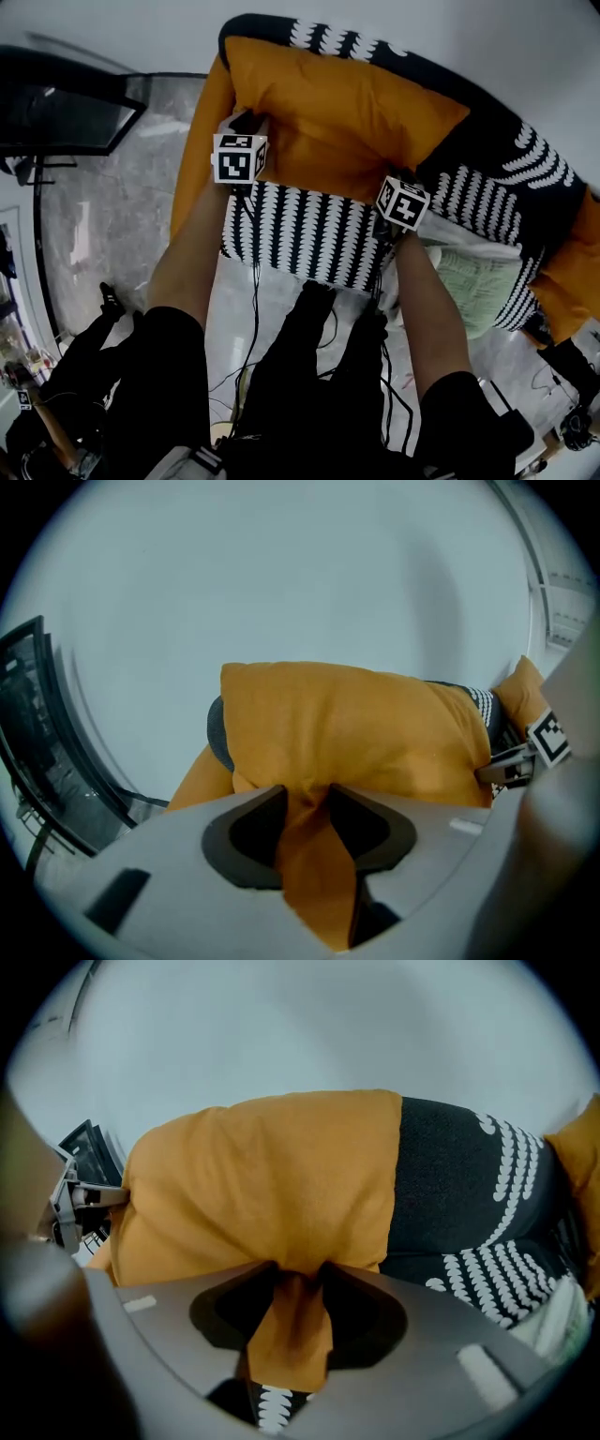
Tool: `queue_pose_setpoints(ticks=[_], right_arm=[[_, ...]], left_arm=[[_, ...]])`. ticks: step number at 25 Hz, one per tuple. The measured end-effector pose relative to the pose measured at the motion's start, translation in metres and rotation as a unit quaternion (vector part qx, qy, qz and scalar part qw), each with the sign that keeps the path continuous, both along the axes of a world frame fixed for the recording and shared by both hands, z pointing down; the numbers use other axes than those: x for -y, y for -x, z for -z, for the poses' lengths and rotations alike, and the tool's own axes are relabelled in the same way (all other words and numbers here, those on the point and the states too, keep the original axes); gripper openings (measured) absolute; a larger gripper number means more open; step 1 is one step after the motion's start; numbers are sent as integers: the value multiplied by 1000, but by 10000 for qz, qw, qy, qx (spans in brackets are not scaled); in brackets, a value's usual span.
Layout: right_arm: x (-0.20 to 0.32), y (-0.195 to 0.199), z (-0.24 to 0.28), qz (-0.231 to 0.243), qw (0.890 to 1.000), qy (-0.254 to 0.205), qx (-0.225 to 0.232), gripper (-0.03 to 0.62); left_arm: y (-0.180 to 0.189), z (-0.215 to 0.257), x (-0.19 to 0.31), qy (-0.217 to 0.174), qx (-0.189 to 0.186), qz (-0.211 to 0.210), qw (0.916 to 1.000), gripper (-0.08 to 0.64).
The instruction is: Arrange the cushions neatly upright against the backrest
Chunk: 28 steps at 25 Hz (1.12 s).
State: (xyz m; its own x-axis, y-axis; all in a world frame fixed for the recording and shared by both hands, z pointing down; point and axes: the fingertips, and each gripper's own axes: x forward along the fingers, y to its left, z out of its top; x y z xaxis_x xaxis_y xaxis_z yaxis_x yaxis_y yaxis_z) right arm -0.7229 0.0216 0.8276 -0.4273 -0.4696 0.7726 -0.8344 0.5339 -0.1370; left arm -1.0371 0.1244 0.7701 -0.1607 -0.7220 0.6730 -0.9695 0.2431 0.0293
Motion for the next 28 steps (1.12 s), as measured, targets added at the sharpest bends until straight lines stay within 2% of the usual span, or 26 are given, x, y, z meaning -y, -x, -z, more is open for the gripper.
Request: queue_pose_setpoints(ticks=[2, 3, 4, 6, 7, 8, 9, 10, 15, 18, 23, 25, 28], right_arm=[[1, -9, 3, -78, 9999, -14, -88, 228], [1, -14, 8, -108, 9998, -56, -159, 258], [-1, -20, 17, -130, 9996, -120, -211, 256], [-7, -31, 45, -169, 9993, -316, -136, 203], [-12, -37, 63, -181, 9989, -439, -23, 134], [-16, -42, 81, -166, 9983, -547, 115, 28], [-22, -46, 99, -114, 9977, -617, 261, 6], [-26, -50, 116, -44, 9970, -662, 392, 6], [-46, -81, 212, 202, 9915, -991, 817, 5], [-46, -112, 272, 75, 9860, -1242, 1107, 6], [-52, -177, 374, -218, 9760, -1485, 1576, 6], [-58, -202, 422, -203, 9678, -1786, 1761, 6], [-78, -245, 484, -152, 9577, -2273, 1757, 6]], left_arm=[[3, 9, -6, 33, 70, 80, 9999, 195], [3, 16, -10, -19, 57, 164, 9998, 254], [2, 26, -14, -112, 3, 285, 9995, 297], [-6, 49, -26, -284, -130, 559, 9980, 299], [-14, 61, -34, -316, -163, 673, 9971, 250], [-24, 74, -41, -313, -167, 769, 9964, 122], [-35, 87, -47, -296, -163, 823, 9960, 6], [-49, 99, -50, -287, -178, 810, 9961, 8], [-151, 170, -43, -404, -441, 488, 9970, 9], [-222, 233, -18, -829, -454, 218, 9953, 9], [-337, 350, -1, -1561, -260, -378, 9867, 9], [-378, 392, 0, -1792, -141, -638, 9816, 9], [-437, 443, -13, -2042, -153, -924, 9744, 9]])
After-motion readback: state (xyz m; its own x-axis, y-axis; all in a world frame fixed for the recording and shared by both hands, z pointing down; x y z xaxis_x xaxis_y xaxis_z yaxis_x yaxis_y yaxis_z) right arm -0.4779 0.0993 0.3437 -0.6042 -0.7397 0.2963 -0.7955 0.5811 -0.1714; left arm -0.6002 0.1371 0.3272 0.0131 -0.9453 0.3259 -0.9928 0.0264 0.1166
